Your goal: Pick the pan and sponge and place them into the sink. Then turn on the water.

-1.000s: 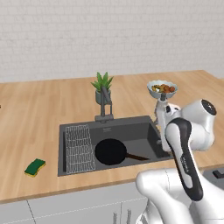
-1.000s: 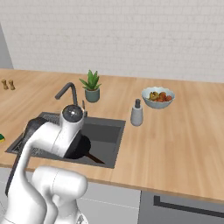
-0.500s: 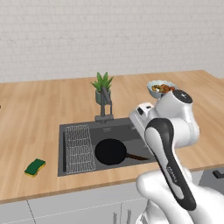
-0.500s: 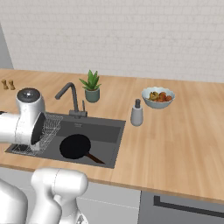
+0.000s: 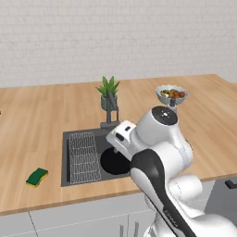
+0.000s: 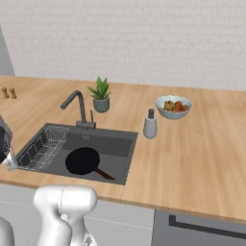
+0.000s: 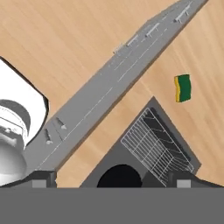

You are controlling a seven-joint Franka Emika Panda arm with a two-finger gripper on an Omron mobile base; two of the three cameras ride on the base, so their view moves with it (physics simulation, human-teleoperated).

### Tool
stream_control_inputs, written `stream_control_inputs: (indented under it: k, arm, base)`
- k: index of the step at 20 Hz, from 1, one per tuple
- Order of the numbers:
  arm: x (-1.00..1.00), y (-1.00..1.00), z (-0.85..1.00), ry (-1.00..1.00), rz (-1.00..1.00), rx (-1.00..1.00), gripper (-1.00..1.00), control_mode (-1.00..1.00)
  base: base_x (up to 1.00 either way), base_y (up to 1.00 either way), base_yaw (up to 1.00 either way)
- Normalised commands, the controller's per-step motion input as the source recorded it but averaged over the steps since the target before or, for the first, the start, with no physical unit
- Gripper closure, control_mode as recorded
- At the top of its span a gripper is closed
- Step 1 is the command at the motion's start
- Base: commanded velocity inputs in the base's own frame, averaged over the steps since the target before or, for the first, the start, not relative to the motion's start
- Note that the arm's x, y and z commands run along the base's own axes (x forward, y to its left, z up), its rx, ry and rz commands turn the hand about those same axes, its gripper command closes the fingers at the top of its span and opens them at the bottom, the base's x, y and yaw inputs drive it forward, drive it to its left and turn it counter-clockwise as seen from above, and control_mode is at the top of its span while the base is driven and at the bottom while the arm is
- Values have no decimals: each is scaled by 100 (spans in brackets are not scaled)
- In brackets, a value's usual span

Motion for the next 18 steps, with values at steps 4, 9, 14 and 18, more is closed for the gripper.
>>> stream_control_inputs:
  k: [4,9,14,18]
  arm:
    - [-9,64,17,0,48,-19,-100,-100]
    - [1,58,3,0,31,-4,-100,-100]
    - [28,84,-10,0,5,-8,-100,-100]
    - [46,90,-16,0,0,-11,-100,-100]
  base:
    - [0,0,0]
    - [0,0,0]
    - [0,0,0]
    - [0,0,0]
